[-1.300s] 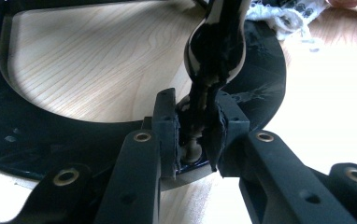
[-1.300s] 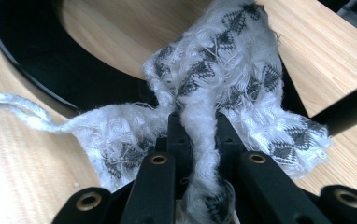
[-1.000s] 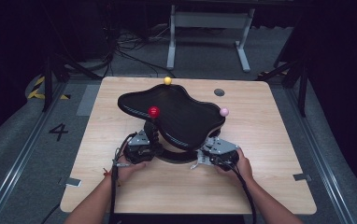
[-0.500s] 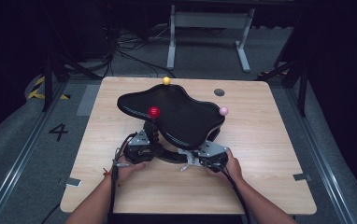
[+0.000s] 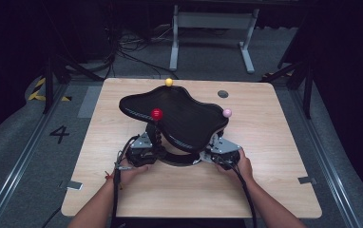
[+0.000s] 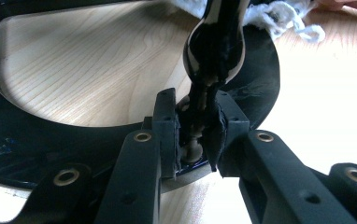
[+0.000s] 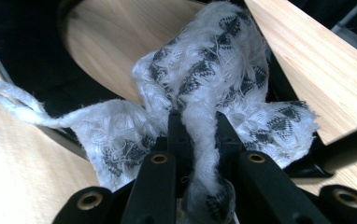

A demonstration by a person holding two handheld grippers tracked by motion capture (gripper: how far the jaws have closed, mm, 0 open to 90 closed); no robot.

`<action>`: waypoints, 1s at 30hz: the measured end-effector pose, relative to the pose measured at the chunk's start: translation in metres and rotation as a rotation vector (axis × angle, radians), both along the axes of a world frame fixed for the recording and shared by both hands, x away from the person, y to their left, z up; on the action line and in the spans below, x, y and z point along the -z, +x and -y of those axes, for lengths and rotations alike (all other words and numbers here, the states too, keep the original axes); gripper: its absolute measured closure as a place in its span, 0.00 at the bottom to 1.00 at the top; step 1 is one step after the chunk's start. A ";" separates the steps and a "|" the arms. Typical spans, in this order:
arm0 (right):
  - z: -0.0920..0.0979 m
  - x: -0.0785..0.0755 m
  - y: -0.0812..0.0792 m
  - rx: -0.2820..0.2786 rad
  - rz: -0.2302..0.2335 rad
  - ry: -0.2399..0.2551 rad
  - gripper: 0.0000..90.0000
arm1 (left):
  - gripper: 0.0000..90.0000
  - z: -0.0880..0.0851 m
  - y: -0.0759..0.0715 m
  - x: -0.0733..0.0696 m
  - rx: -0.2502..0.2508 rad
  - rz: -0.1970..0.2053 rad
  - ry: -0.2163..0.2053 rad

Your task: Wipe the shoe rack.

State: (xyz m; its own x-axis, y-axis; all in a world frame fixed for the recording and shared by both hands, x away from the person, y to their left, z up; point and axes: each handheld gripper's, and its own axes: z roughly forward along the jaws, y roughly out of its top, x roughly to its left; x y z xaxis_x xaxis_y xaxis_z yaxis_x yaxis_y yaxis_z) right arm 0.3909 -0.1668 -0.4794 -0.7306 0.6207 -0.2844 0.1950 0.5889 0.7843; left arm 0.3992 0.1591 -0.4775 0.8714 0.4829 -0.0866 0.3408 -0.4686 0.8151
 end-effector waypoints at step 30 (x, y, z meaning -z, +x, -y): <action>0.030 0.001 0.038 0.114 -0.002 -0.002 0.91 | 0.83 0.001 0.000 0.000 0.000 -0.003 -0.003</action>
State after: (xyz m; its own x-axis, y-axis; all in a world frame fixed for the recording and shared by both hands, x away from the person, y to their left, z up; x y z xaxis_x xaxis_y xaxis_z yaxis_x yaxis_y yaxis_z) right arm 0.4287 -0.1972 -0.4801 -0.6556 0.6994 -0.2845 0.2621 0.5641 0.7830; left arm 0.3991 0.1583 -0.4776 0.8711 0.4826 -0.0908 0.3433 -0.4662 0.8154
